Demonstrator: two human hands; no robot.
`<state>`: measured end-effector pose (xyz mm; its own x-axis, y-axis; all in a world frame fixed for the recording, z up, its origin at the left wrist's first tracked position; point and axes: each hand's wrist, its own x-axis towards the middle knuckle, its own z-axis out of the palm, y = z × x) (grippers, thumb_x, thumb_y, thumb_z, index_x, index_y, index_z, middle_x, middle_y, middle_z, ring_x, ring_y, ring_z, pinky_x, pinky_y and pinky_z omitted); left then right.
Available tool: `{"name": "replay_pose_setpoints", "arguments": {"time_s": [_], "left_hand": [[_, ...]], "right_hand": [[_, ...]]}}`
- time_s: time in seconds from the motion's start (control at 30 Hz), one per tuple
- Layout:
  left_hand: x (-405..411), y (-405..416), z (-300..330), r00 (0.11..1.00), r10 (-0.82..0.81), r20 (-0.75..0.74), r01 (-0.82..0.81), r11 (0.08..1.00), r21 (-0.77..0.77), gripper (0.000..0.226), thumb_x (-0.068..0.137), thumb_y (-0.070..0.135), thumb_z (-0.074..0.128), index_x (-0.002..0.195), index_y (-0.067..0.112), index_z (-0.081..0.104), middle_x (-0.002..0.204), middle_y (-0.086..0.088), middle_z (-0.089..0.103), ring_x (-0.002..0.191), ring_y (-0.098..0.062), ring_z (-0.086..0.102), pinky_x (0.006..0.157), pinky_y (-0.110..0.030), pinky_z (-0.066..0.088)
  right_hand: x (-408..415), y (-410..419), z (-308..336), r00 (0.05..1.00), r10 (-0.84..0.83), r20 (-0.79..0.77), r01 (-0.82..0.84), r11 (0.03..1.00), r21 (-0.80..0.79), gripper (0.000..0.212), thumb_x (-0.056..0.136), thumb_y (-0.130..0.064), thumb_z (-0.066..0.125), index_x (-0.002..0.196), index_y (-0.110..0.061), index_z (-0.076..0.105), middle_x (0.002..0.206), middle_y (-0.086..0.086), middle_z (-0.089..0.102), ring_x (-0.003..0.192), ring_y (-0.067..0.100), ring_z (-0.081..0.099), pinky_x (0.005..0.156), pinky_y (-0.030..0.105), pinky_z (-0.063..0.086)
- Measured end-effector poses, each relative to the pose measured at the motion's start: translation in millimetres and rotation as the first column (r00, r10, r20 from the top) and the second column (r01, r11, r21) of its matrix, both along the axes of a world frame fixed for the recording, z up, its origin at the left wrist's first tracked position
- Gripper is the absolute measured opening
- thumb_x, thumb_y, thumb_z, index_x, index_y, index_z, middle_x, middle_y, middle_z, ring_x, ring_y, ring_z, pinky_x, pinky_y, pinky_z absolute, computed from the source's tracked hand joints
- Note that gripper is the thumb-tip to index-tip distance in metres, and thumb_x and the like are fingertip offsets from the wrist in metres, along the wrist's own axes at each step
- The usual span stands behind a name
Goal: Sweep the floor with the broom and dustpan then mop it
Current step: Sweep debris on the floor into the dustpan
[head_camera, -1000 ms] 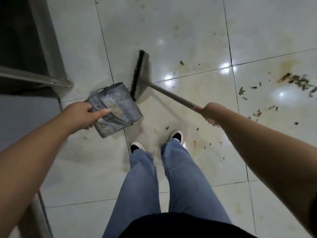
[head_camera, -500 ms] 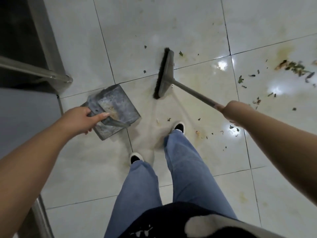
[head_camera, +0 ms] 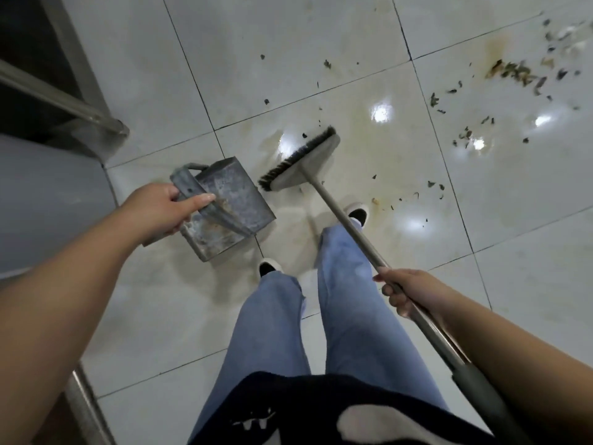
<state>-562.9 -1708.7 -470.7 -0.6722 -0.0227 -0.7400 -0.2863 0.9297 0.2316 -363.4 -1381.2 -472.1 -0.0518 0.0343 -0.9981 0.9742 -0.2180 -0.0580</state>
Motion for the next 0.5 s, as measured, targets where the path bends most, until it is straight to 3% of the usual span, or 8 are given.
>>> {"name": "replay_pose_setpoints", "arguments": {"time_s": [0.07, 0.23, 0.33, 0.5], "left_hand": [[13.5, -6.1, -0.7, 0.999, -0.027, -0.02, 0.027, 1.0, -0.005, 0.059, 0.072, 0.065, 0.059, 0.064, 0.006, 0.058, 0.059, -0.013, 0.062, 0.054, -0.026, 0.057, 0.062, -0.038, 0.052], [33.1, 2.0, 0.8, 0.997, -0.069, -0.034, 0.07, 0.997, 0.012, 0.054, 0.076, 0.06, 0.06, 0.059, 0.009, 0.055, 0.052, -0.004, 0.058, 0.05, -0.018, 0.055, 0.049, -0.025, 0.039], [38.0, 13.9, 2.7, 0.998, -0.067, -0.014, 0.067, 0.997, 0.023, 0.055, 0.074, 0.061, 0.062, 0.059, 0.008, 0.056, 0.052, -0.006, 0.059, 0.047, -0.019, 0.055, 0.048, -0.025, 0.041], [43.6, 39.3, 9.2, 0.975, -0.219, 0.023, 0.219, 0.976, 0.002, 0.06, 0.068, 0.065, 0.059, 0.059, 0.006, 0.059, 0.052, -0.01, 0.061, 0.05, -0.025, 0.056, 0.06, -0.034, 0.05]], "right_hand": [[22.1, -15.2, 10.8, 0.991, -0.129, 0.02, 0.129, 0.992, 0.013, 0.02, 0.095, -0.023, 0.052, 0.089, -0.004, 0.055, 0.042, -0.001, 0.045, 0.027, 0.006, 0.033, 0.029, 0.011, 0.028], [70.8, -3.7, 33.3, 0.973, -0.219, 0.07, 0.205, 0.965, 0.164, 0.035, 0.097, -0.033, 0.045, 0.086, -0.001, 0.054, 0.04, 0.003, 0.045, 0.023, 0.009, 0.035, 0.029, 0.011, 0.031], [105.3, 12.8, 46.3, 0.944, -0.318, 0.086, 0.296, 0.933, 0.206, 0.029, 0.098, -0.023, 0.045, 0.083, 0.0, 0.052, 0.04, 0.008, 0.048, 0.021, 0.012, 0.041, 0.027, 0.012, 0.035], [152.5, 34.5, 64.9, 0.834, -0.546, 0.084, 0.529, 0.833, 0.163, 0.02, 0.092, -0.005, 0.053, 0.078, 0.009, 0.052, 0.044, 0.017, 0.06, 0.036, 0.021, 0.062, 0.032, 0.022, 0.049]]}}
